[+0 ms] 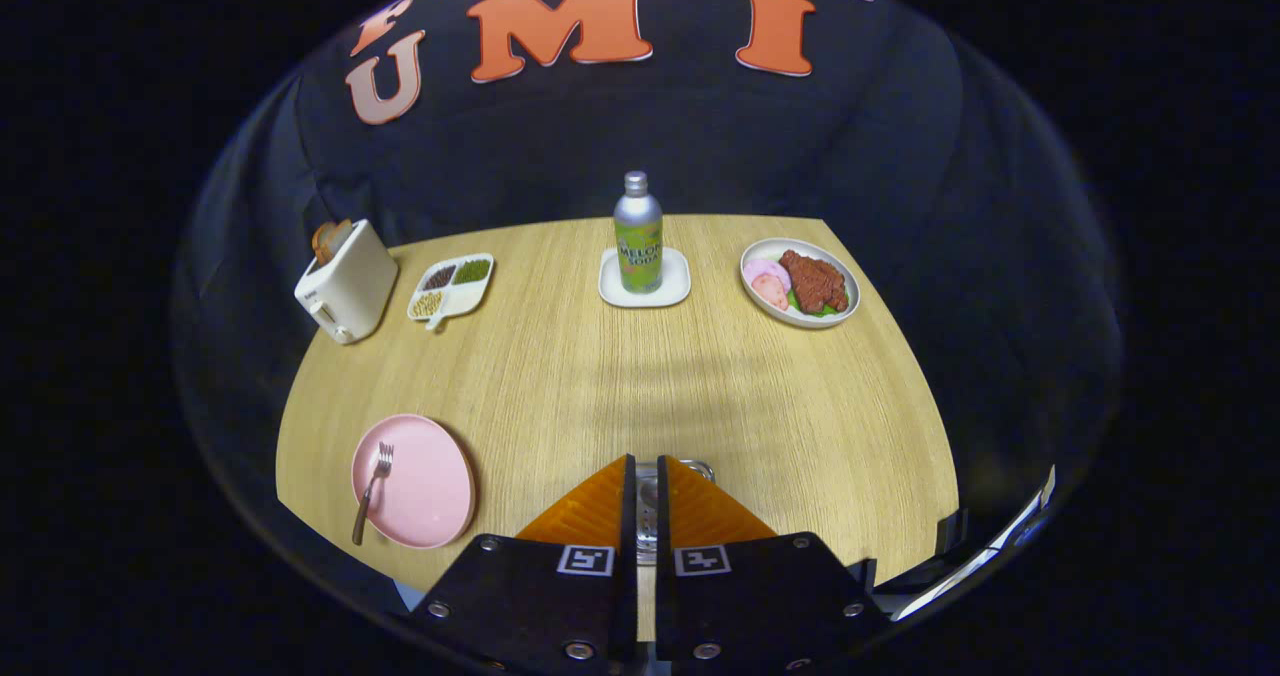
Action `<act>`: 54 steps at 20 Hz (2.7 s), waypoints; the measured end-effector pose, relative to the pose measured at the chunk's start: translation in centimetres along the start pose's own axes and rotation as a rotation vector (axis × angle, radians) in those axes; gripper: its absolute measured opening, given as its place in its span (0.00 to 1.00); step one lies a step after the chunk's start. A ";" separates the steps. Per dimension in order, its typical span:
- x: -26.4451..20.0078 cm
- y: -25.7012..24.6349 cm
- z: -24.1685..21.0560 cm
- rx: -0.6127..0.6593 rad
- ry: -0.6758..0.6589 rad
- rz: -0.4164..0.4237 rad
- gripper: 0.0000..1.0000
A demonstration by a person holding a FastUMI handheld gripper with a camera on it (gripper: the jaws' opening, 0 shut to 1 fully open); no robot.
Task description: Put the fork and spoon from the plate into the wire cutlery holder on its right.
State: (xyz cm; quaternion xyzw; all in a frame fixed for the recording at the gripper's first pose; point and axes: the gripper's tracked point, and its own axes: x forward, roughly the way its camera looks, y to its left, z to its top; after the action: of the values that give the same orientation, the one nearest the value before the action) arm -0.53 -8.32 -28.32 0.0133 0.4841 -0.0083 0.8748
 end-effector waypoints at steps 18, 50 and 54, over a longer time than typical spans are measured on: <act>-6.6 12.0 7.7 0.035 -0.532 -0.019 0.69; 6.0 31.5 -15.0 -0.189 -0.004 0.142 0.89; 7.0 31.5 -17.0 -0.218 0.062 0.139 0.84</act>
State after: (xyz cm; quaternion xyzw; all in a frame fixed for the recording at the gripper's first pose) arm -10.31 23.68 -42.81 -0.0480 0.5068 0.1056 0.8542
